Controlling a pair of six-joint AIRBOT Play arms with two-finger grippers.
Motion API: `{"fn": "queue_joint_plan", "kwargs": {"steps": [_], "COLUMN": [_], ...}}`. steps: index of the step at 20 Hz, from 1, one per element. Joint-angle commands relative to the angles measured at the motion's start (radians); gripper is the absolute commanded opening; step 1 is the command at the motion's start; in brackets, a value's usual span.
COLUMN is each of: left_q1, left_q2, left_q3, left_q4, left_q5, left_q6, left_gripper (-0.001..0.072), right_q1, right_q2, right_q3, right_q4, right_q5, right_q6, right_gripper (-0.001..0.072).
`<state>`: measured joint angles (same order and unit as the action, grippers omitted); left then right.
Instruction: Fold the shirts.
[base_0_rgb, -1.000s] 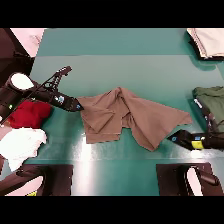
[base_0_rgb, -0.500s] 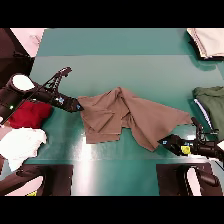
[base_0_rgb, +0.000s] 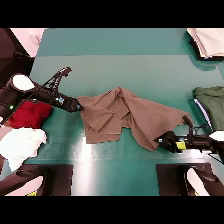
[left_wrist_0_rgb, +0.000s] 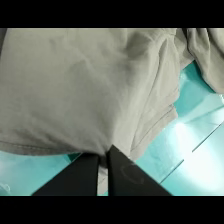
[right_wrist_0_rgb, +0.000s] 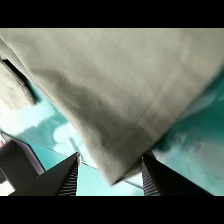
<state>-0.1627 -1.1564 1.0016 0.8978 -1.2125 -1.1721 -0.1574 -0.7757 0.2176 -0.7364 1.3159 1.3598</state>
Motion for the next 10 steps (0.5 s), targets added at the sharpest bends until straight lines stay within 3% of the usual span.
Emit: {"fn": "queue_joint_plan", "kwargs": {"steps": [1, 2, 4, 7, 10], "left_q1": [0.000, 0.000, 0.000, 0.049, 0.166], "left_q2": [-0.001, -0.001, 0.001, 0.003, 0.008], "left_q3": [0.000, 0.000, 0.000, 0.046, 0.093], "left_q4": [0.001, 0.002, 0.029, 0.111, 0.113], "left_q5": [0.000, 0.000, -0.007, -0.114, -0.237], "left_q6": [-0.002, -0.003, -0.009, -0.017, 0.016], "left_gripper": [0.0027, 0.0027, 0.0026, 0.0026, 0.0026], "right_q1": [0.174, 0.232, 0.336, 0.407, 0.388], "right_q2": [-0.109, -0.126, -0.135, -0.133, -0.132], "right_q3": [0.037, 0.069, 0.163, 0.388, 0.657], "right_q4": [0.031, 0.025, -0.008, -0.203, -0.394], "right_q5": [-0.107, -0.130, -0.156, -0.054, 0.138], "right_q6": [-0.023, -0.024, -0.022, 0.117, 0.170], "right_gripper": [0.0281, 0.0121, 0.0017, 0.0016, 0.0016]}}
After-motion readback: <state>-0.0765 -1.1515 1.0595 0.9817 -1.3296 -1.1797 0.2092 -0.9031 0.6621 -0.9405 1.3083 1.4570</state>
